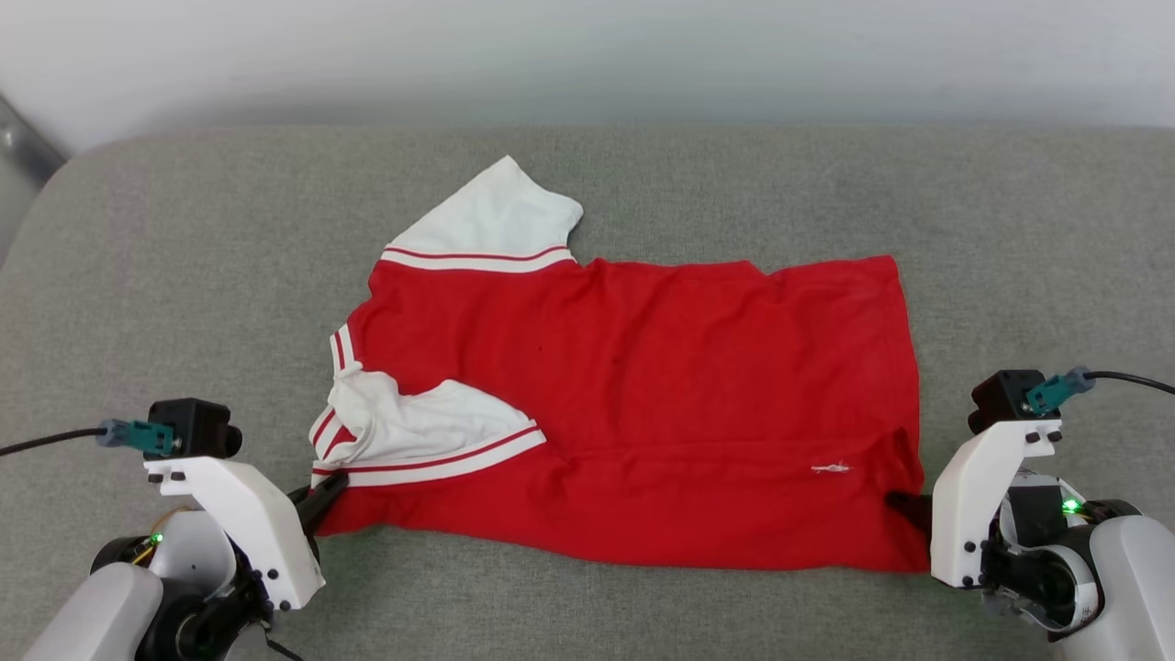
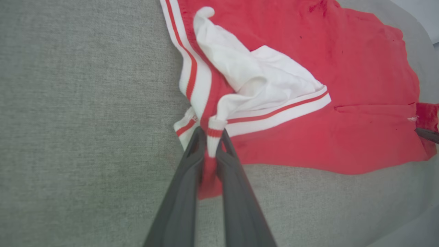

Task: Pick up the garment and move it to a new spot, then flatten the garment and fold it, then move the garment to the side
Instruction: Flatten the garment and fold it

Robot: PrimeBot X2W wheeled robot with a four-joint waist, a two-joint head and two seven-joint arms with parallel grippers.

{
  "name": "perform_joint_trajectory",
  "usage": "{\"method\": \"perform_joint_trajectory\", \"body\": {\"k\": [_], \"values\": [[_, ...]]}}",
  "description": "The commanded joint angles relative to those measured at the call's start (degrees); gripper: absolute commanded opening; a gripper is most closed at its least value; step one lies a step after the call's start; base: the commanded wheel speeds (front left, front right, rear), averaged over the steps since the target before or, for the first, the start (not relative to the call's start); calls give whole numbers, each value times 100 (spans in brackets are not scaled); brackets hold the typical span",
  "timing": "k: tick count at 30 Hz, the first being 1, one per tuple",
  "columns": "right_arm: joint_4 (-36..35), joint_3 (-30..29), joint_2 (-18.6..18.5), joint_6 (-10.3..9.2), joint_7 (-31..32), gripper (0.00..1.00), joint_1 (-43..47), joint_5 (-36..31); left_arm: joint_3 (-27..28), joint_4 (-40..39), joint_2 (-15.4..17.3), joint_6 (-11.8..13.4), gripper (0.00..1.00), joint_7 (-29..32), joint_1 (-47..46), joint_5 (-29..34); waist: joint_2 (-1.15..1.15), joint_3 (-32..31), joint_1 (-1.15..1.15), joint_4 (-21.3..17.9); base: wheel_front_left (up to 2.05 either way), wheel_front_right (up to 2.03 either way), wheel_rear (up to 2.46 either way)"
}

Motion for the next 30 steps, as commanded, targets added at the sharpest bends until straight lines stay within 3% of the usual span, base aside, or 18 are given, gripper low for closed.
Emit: {"method": "perform_joint_trajectory", "body": {"k": [1,13,18,22,23,24,25,30], "values": [[-57,54,-42,13,-58,0,90,37,-2,-22,-16,36,0,-56,88,41,0,-142,-1,-25,0,0,0],[-448,87,-247,7,-106,0,618,172,-72,-127,-48,276,0,-109,529,39,0,-1104,-1,-46,0,0,0],[-614,-56,-253,7,-54,0,970,177,-108,-352,19,447,0,-13,926,-24,0,-1244,-1,-67,0,0,0],[-645,-147,-179,7,-167,0,1199,105,-252,-344,-55,414,0,48,1099,-48,0,-1234,-1,-88,0,0,0],[-642,-155,-149,7,-233,6,1246,88,-261,-312,-119,414,0,16,1108,-67,0,-1218,-1,-100,0,0,0],[-625,-142,-135,7,-307,100,1295,67,-268,-255,-177,410,45,-24,1105,-82,0,-1204,-1,-110,0,0,0],[-630,-137,-123,7,-418,100,1330,54,-274,-190,-206,391,100,-71,1075,-70,0,-1189,-1,-118,0,0,0],[-765,-28,-138,7,-1096,100,1464,43,-213,7,-284,370,100,-259,986,-46,0,-1174,-1,-188,0,0,0]]}}
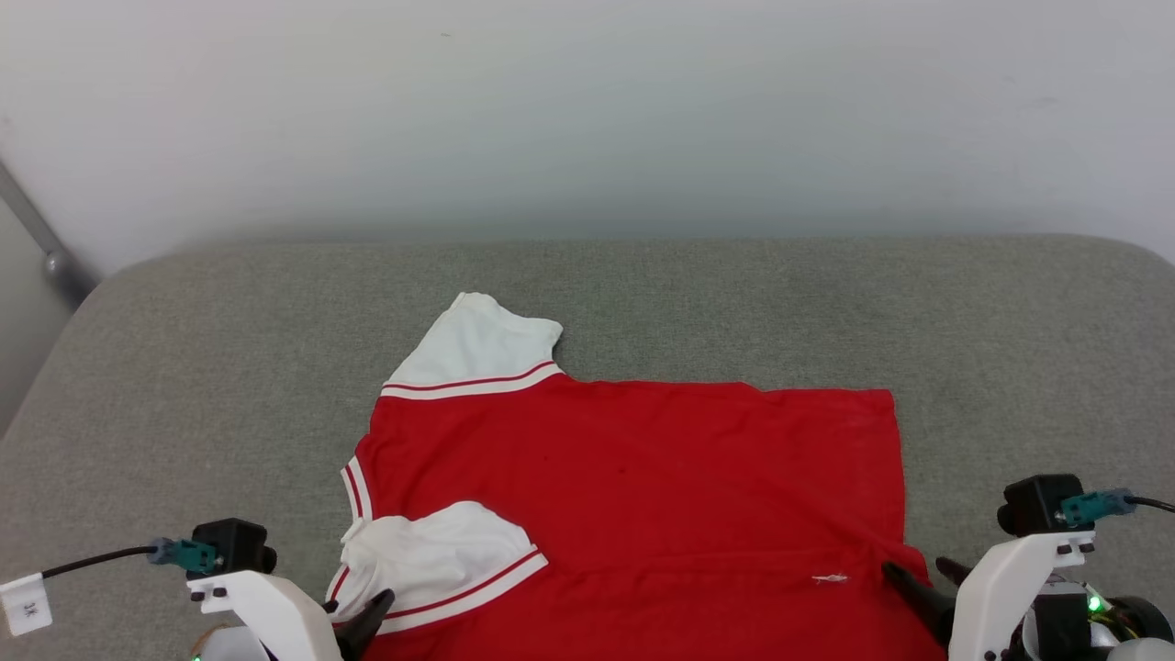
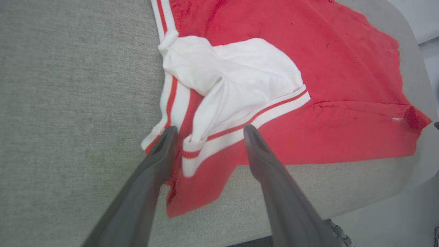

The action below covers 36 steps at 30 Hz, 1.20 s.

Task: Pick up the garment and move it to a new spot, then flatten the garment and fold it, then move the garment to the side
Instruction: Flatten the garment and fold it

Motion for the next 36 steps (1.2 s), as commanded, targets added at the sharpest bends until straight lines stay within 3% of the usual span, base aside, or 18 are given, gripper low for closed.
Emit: {"method": "perform_joint_trajectory", "body": {"k": [1,5,9,13,20,29,36], "values": [[-141,38,-71,-2,-369,100,79,-95,87,26,25,15,100,-126,-96,44,0,-16,1,-45,0,0,0],[-401,-54,-127,-2,-1360,100,112,-529,326,-56,74,133,100,-583,-206,216,0,-54,1,-162,0,0,0],[-513,-193,67,-2,-2123,100,112,-1017,572,-116,-47,236,100,-1163,-386,383,0,-15,1,-316,0,0,0],[-635,-271,238,-2,-2554,100,-53,-1287,654,-75,-135,278,100,-1623,-754,648,0,130,1,-476,0,0,0],[-1189,-280,550,-2,-3021,100,-532,-1484,777,63,-79,236,100,-1821,-1817,915,0,1065,1,-814,0,0,0],[-1550,-287,840,-2,-3229,100,-990,-1537,807,723,149,-224,100,-1207,-3391,757,0,2172,1,-1072,0,0,0],[-1487,-288,966,-2,-3278,100,-1186,-1494,578,1539,561,-767,100,310,-4477,364,0,2703,1,-1324,0,0,0]]}}
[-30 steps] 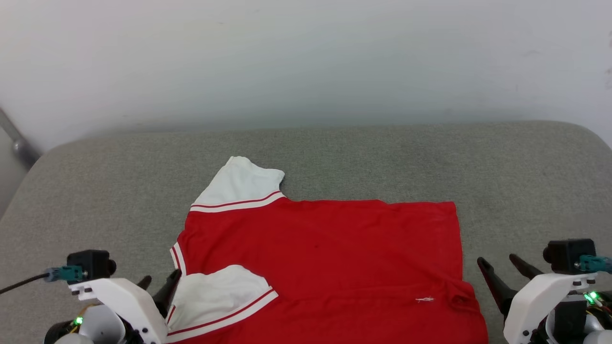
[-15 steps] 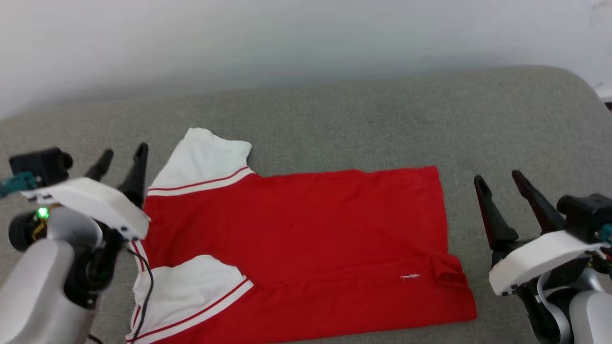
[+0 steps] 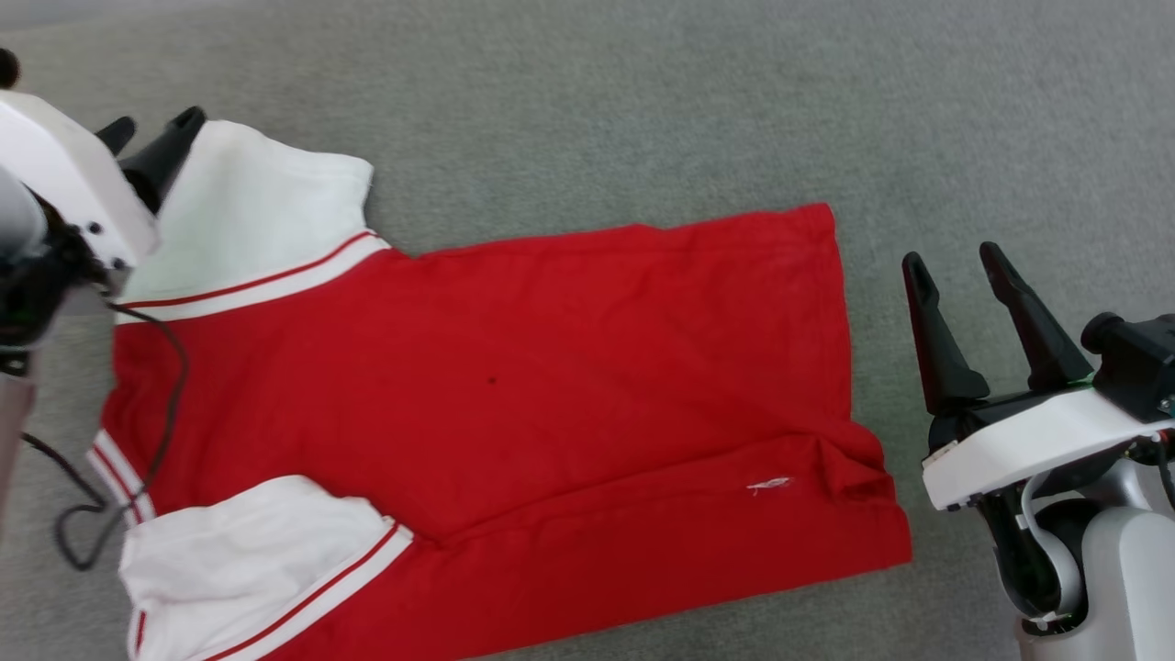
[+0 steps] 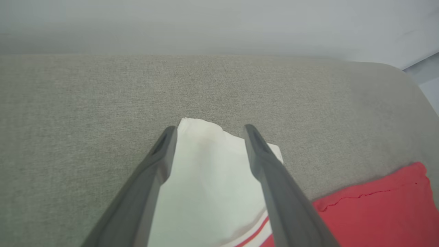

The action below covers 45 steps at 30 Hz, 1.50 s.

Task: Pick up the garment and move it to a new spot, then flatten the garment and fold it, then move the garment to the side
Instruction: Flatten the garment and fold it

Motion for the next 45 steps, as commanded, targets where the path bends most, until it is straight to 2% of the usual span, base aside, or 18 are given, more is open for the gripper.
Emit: {"method": "perform_joint_trajectory", "body": {"k": [1,6,12,19,20,21,23,24,31,36,40,45], "values": [[25,13,45,-2,-12,100,-87,11,-40,116,118,-77,100,285,-160,-81,0,282,-1,-244,0,0,0],[69,88,90,-2,-39,100,-131,84,-143,474,476,-99,100,1288,-554,-246,0,493,-1,-431,0,0,0],[98,98,128,-2,-65,100,-157,182,-214,669,696,79,100,2053,-832,-340,0,777,-1,-596,0,0,0],[192,112,151,-2,-75,100,-174,282,-478,913,669,385,100,2930,-642,-456,0,1006,-1,-709,0,0,0],[207,109,154,-2,-66,100,-176,288,-508,951,636,444,87,3015,-582,-481,0,1013,-1,-716,0,0,0],[219,105,157,-2,-56,100,-181,311,-524,975,593,484,59,3074,-520,-510,0,1016,-1,-721,0,0,0],[246,76,159,-2,-18,100,-189,341,-539,986,490,527,24,3120,-388,-576,0,998,-1,-722,0,0,0],[240,66,158,-2,18,100,-201,376,-522,968,446,525,0,3057,-354,-603,0,986,-1,-716,0,0,0],[342,12,52,-2,751,100,-415,918,-491,960,315,435,0,2681,-419,-552,0,825,-1,-563,0,0,0],[739,-6,-232,-2,2008,100,-1033,1380,-502,977,221,293,0,2289,-754,-372,0,701,-1,-356,0,0,0],[1165,-75,-452,-2,3120,100,-1625,1443,-485,994,6,222,0,2040,-1082,-344,0,653,-1,-85,0,0,0],[1568,-139,-431,-2,3938,100,-2255,1385,-551,903,-227,39,0,1844,-1433,-278,0,706,-1,237,0,0,0]]}}
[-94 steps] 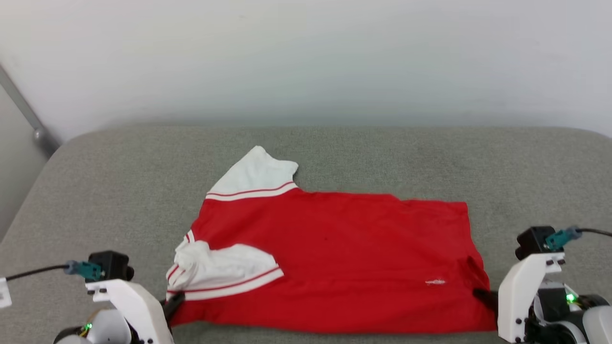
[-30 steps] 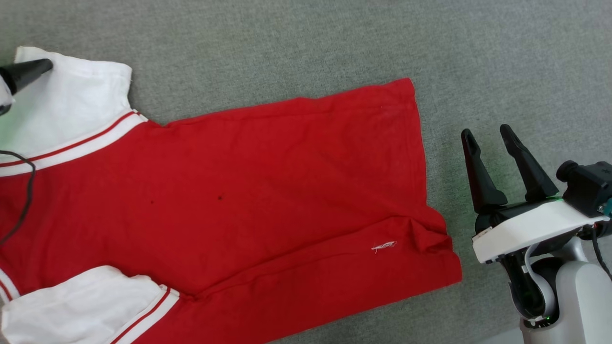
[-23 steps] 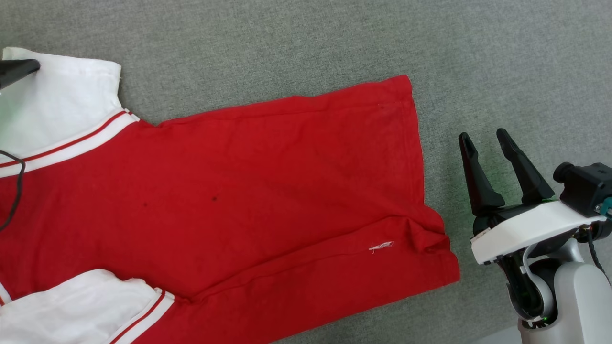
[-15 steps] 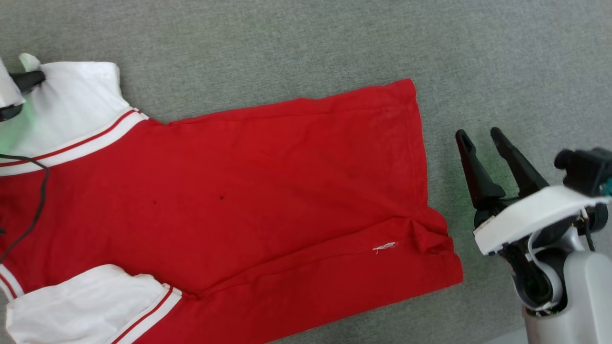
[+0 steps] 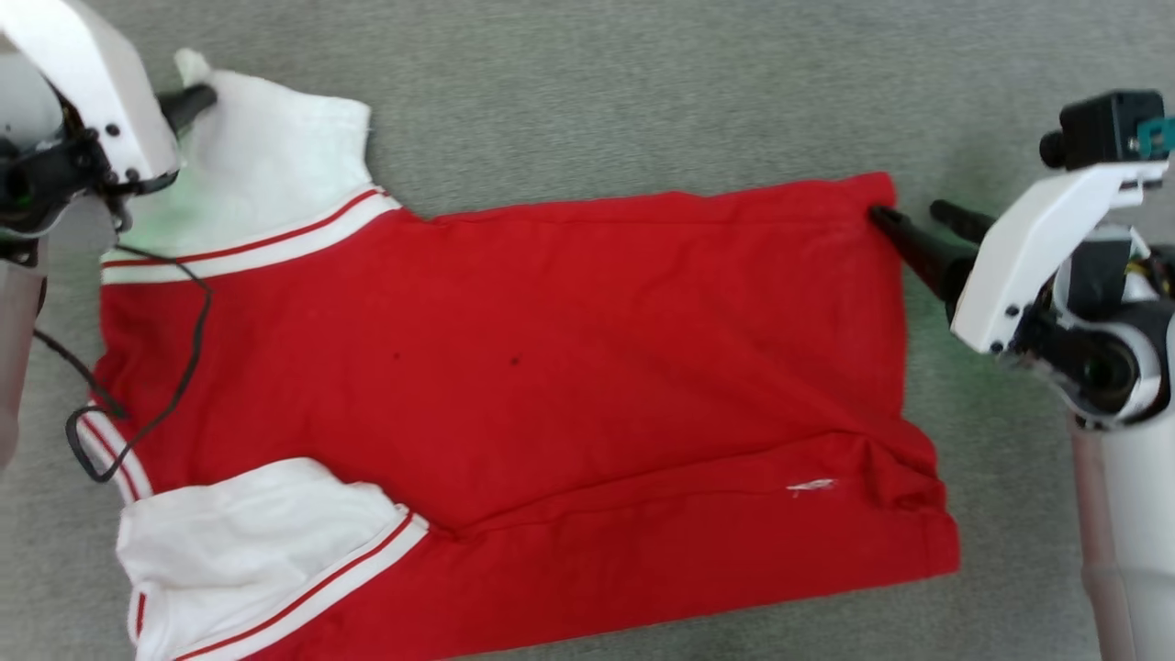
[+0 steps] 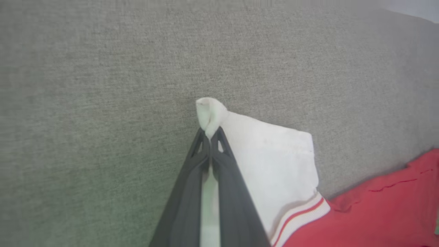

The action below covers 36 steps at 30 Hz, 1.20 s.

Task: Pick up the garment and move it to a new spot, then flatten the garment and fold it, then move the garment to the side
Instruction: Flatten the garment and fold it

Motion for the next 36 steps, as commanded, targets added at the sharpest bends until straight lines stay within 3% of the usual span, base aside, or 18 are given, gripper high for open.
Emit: {"method": "perform_joint_trajectory", "body": {"k": [1,9,11,13,26,36], "values": [[144,-14,-16,-2,189,100,-252,-112,-40,-51,-86,-83,0,-76,-147,34,0,56,-1,208,0,0,0],[960,-24,44,-4,1164,100,-560,-476,-163,-113,-251,-314,0,-294,-302,140,0,118,-1,433,0,0,0],[1105,-22,89,-5,1344,38,-536,-542,-171,-103,-264,-343,0,-331,-310,138,0,124,-1,456,0,0,0],[1165,35,105,-4,1447,0,-525,-598,-183,-89,-276,-369,0,-364,-310,139,0,124,-1,473,0,0,0],[464,29,-227,-2,617,0,-513,-537,-10,-128,-257,-568,0,-988,269,-65,0,-463,-1,656,0,0,0],[123,-328,-380,-2,306,0,905,-329,446,-901,-240,-490,0,-2111,2473,-535,0,-1654,-1,979,0,0,0]]}}
